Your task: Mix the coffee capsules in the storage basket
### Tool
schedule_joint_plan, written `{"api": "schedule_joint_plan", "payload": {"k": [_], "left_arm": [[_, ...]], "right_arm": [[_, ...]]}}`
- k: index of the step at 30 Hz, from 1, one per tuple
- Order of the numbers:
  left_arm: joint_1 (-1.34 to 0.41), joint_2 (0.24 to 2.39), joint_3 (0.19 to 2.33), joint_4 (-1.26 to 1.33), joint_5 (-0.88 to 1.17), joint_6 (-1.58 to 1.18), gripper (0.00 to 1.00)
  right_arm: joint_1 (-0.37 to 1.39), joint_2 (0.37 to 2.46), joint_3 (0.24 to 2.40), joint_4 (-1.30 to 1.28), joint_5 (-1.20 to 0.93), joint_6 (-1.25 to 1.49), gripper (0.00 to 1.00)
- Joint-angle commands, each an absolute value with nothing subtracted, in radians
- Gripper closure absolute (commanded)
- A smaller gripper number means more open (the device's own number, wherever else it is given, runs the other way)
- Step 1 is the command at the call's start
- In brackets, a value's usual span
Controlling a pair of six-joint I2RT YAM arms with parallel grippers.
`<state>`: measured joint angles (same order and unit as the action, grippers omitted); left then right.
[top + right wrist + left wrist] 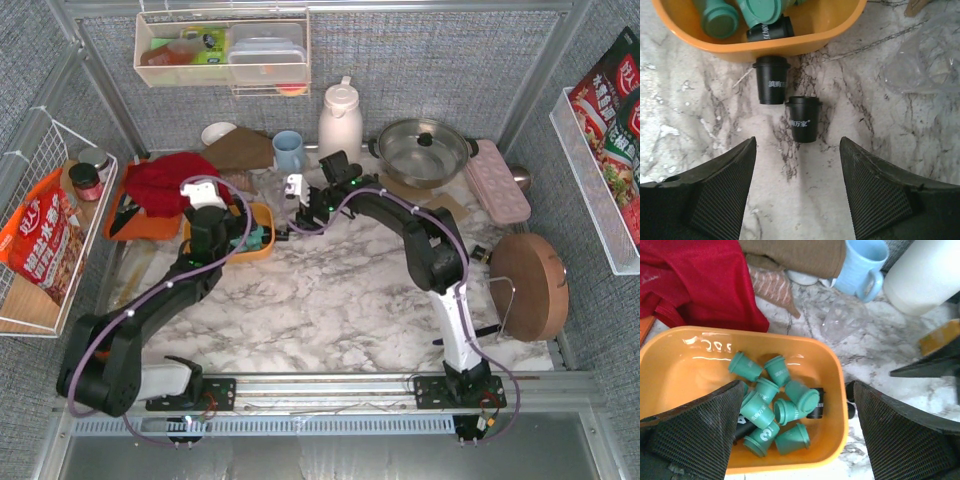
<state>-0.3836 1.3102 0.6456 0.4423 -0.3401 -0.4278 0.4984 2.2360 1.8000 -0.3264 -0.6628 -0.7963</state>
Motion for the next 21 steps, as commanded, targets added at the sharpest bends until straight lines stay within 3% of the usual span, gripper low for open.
{"api": "schedule_joint_plan", "payload": {"k": [1,15,18,21], "left_arm": [[-0.383,1.227,0.675,0.34,-0.3,-0.469,0.01],[-0.383,1.054,0.683,0.238,-0.258,-0.521,0.01],[-0.383,1.046,0.679,0.235,-0.265,-0.519,0.01],[-0.383,1.046,0.676,0.235,-0.261,-0.522,0.01]], "right_arm": [[0.498,2.293,1.878,-0.391,-0.693,-0.885,0.29],[0.523,2.47,2.098,-0.554,-0.676,-0.993,0.4],[0.537,2.483,2.12,-0.598,-0.647,-1.035,0.45],[0.541,2.484,2.123,-0.612,-0.646,-1.046,0.58]]}}
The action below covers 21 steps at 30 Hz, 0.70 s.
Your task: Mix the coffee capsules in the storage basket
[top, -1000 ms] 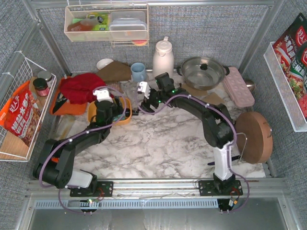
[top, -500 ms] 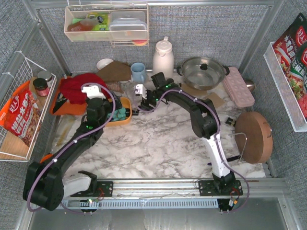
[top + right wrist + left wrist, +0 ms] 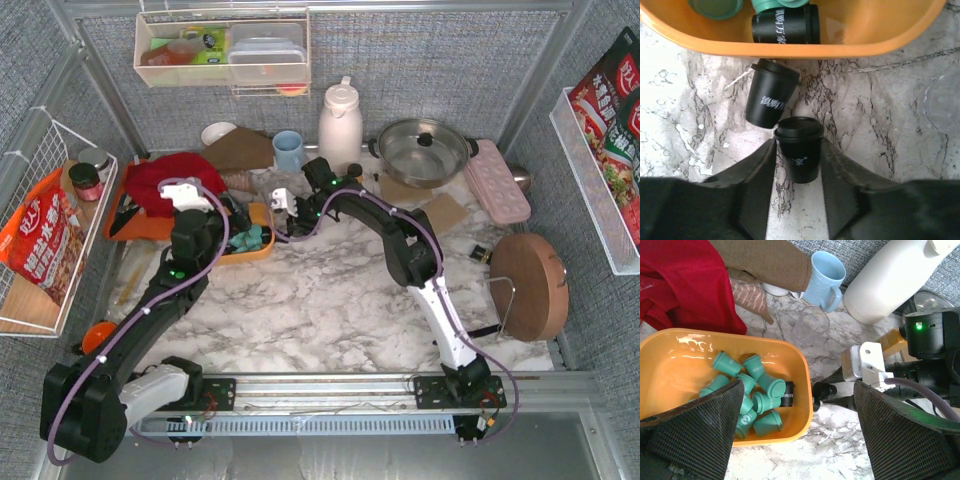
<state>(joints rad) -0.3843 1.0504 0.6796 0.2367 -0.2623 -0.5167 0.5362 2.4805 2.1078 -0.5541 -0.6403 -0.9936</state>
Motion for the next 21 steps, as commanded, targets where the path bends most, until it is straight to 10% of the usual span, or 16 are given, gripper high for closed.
{"api": "schedule_joint_plan", "payload": {"k": [1,7,21], "left_arm": [[-0.383,1.046,0.675,0.235,-0.259,-0.524,0.01],[-0.383,1.048,0.674,0.235,-0.258,-0.525,0.01],[-0.384,1.107,0.685,0.317,0.043,-0.524,0.03]], "right_arm": [[0.541,2.482,2.123,-0.614,-0.646,-1.045,0.64],[0.54,2.456,2.107,-0.63,-0.634,-1.038,0.86],[0.5,1.955,1.486,-0.106,-0.733,-0.823,0.87]]}}
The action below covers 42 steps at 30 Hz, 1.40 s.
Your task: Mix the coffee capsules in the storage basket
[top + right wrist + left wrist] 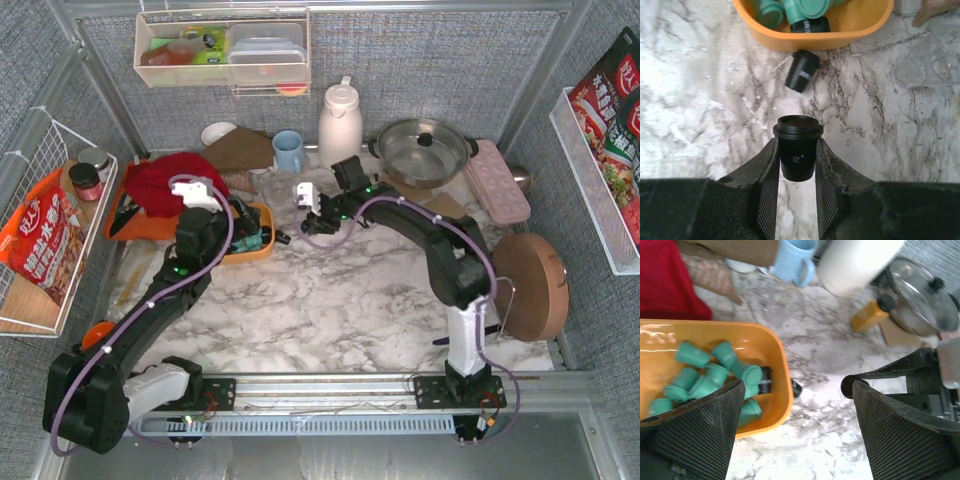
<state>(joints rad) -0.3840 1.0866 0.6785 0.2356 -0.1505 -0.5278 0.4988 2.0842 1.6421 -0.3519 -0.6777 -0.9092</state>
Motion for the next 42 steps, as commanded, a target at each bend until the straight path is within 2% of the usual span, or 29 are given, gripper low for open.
{"api": "schedule_joint_plan", "payload": {"k": [1,6,9,16,21,42], "left_arm": [[-0.385,1.117,0.682,0.35,0.104,-0.528,0.05],[-0.415,1.197,0.702,0.444,0.305,-0.556,0.12],[-0.454,1.257,0.748,0.437,0.373,-0.547,0.14],[-0.52,1.335,0.808,0.471,0.449,-0.55,0.19],[-0.537,1.384,0.845,0.474,0.504,-0.569,0.26],[-0.575,1.493,0.92,0.434,0.571,-0.621,0.34]], "right_arm": [[0.5,1.911,1.416,-0.041,-0.732,-0.8,0.87],[0.5,1.701,1.109,0.287,-0.722,-0.654,0.87],[0.504,1.606,0.974,0.396,-0.701,-0.6,0.87],[0.518,1.481,0.81,0.558,-0.631,-0.532,0.87],[0.526,1.424,0.754,0.62,-0.602,-0.519,0.87],[0.528,1.346,0.735,0.607,-0.577,-0.558,0.85]]}}
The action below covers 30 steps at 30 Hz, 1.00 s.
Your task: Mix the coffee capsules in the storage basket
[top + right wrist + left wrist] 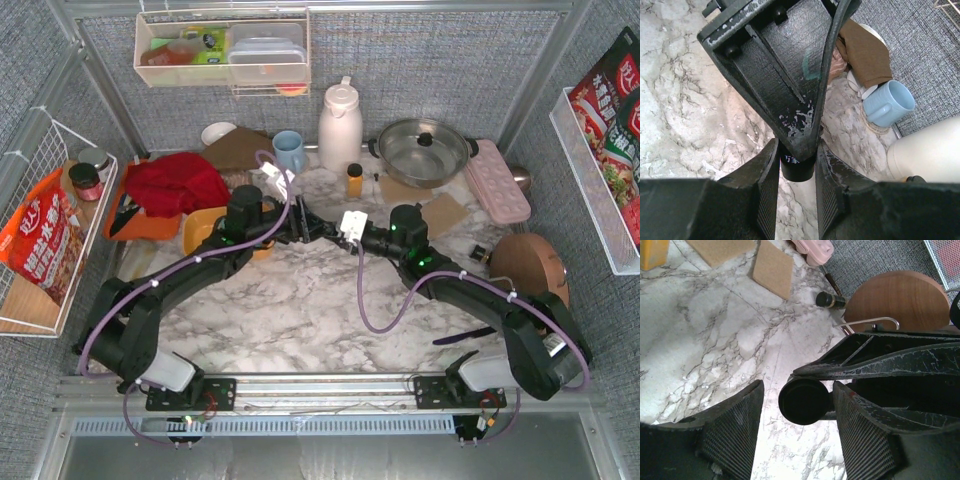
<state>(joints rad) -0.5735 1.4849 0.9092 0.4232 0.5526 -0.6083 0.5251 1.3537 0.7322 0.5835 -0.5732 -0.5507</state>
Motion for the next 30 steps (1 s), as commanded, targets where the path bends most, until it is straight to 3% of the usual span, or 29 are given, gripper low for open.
{"api": "schedule_joint_plan", "payload": {"k": [1,5,14,18,22,25,30], "left_arm": [[-0.577,1.495,0.922,0.433,0.571,-0.623,0.34],[-0.579,1.5,0.925,0.435,0.572,-0.629,0.36],[-0.58,1.503,0.934,0.442,0.577,-0.638,0.54],[-0.581,1.501,0.934,0.442,0.576,-0.642,0.56],[-0.58,1.49,0.934,0.439,0.568,-0.642,0.56],[-0.58,1.479,0.939,0.422,0.554,-0.627,0.56],[-0.563,1.452,0.957,0.316,0.461,-0.556,0.56]], "right_arm": [[0.528,1.345,0.736,0.606,-0.576,-0.559,0.85],[0.527,1.341,0.736,0.606,-0.575,-0.56,0.83],[0.528,1.344,0.739,0.6,-0.577,-0.561,0.67],[0.528,1.345,0.739,0.599,-0.575,-0.564,0.53],[0.528,1.345,0.738,0.587,-0.576,-0.576,0.27],[0.527,1.342,0.738,0.563,-0.573,-0.595,0.21],[0.528,1.314,0.737,0.509,-0.546,-0.621,0.18]]}}
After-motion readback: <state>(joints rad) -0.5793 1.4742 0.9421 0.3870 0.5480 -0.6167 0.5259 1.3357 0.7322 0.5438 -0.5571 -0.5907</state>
